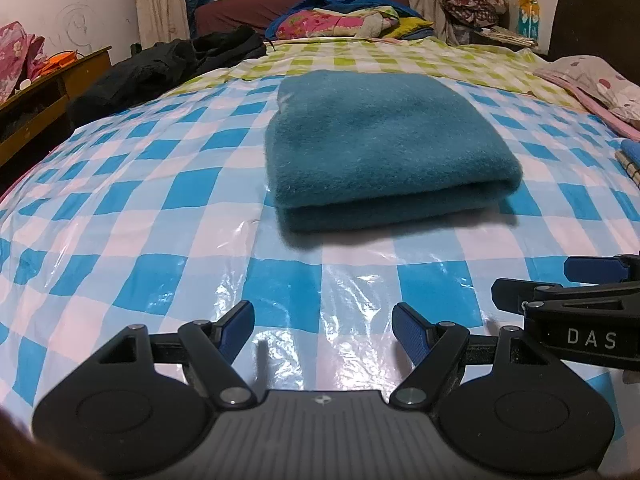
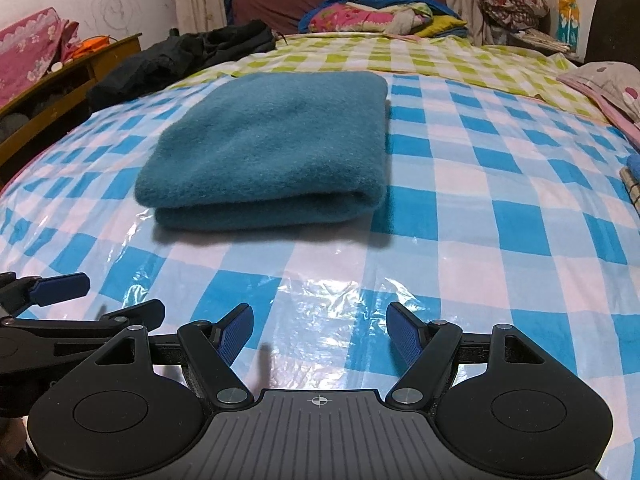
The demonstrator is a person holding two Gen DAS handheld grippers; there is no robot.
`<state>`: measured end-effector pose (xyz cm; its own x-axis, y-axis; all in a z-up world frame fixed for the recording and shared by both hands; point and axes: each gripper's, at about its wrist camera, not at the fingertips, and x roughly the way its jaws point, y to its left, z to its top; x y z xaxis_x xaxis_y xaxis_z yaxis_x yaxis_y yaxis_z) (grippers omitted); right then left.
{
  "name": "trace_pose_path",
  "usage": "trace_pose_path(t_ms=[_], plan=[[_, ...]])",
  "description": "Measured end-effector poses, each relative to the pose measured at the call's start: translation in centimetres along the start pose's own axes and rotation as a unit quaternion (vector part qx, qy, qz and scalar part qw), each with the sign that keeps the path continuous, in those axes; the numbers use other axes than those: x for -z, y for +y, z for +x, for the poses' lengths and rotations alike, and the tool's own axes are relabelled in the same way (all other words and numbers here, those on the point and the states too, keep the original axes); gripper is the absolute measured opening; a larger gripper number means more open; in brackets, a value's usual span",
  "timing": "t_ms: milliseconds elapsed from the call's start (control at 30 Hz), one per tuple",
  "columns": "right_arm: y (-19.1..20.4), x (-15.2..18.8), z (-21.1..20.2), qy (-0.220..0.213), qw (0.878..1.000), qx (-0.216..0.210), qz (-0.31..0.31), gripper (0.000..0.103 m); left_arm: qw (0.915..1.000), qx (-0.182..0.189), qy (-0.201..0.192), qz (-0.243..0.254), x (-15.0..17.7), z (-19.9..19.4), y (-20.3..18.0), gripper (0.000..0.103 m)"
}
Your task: Fold small clothes
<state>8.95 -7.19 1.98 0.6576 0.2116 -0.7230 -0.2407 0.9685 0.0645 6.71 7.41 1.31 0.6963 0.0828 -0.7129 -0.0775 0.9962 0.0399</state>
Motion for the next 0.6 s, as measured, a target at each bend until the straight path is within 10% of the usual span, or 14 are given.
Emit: trace_pose_path(t_ms=[600], plan=[[0.44,0.21,-0.05,0.002,1.0,0.005,-0.011,0.074,0.9991,-0.03,0.002,0.029,0.07,-0.13,-0.4,0.082]])
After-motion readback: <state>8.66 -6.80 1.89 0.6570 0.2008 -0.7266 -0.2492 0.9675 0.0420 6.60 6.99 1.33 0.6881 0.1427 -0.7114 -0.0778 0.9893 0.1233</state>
